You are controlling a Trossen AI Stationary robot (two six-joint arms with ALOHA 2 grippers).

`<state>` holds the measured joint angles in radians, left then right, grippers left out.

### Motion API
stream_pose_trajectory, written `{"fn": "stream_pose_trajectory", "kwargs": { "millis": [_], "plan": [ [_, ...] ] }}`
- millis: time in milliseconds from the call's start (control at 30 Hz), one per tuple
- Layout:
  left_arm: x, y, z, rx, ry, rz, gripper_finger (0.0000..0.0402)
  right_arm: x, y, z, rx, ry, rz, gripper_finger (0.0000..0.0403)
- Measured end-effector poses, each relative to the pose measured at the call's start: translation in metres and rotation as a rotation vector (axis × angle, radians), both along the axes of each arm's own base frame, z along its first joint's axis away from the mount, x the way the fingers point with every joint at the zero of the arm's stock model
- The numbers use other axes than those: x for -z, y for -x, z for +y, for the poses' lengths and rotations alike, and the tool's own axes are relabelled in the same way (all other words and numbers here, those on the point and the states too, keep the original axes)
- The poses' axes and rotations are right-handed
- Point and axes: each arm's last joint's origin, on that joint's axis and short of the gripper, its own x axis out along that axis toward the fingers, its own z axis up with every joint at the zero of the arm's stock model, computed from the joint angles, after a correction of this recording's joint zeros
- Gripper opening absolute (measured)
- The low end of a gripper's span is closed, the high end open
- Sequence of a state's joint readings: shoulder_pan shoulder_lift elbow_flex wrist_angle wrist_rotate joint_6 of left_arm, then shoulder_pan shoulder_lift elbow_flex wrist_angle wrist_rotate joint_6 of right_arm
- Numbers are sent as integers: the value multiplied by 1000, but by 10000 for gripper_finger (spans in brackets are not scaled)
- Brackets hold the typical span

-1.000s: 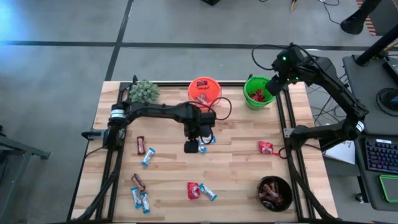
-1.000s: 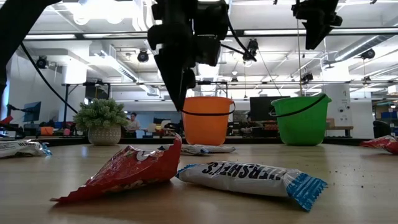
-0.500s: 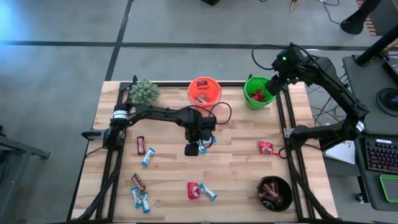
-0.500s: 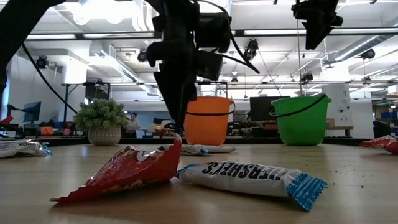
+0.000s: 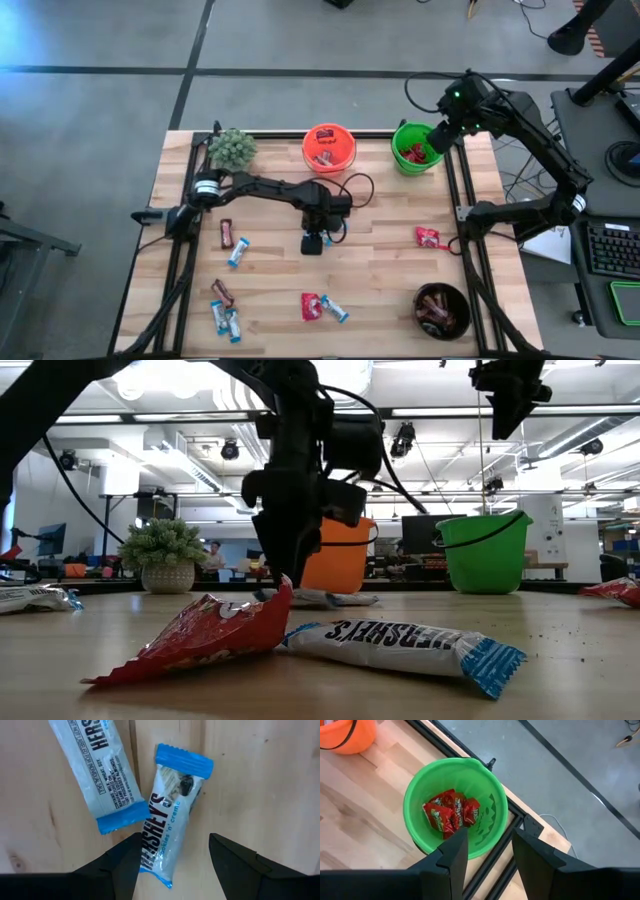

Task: Organize candy in baskets
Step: Put the white chocolate bar into the orange bucket

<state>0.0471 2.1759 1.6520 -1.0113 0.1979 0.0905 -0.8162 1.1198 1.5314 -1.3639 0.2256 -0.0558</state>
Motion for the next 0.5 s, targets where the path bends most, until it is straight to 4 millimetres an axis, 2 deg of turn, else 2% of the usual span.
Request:
{"fn": "stream_pose_trajectory", "kwargs": {
  "millis": [300,500],
  "plan": [
    [17,-3,2,-50,-53,46,205,2,3,3,2,-37,32,143],
    [18,-3,3,-62,-58,54,140,1,4,5,2,-33,28,139]
  ]
}}
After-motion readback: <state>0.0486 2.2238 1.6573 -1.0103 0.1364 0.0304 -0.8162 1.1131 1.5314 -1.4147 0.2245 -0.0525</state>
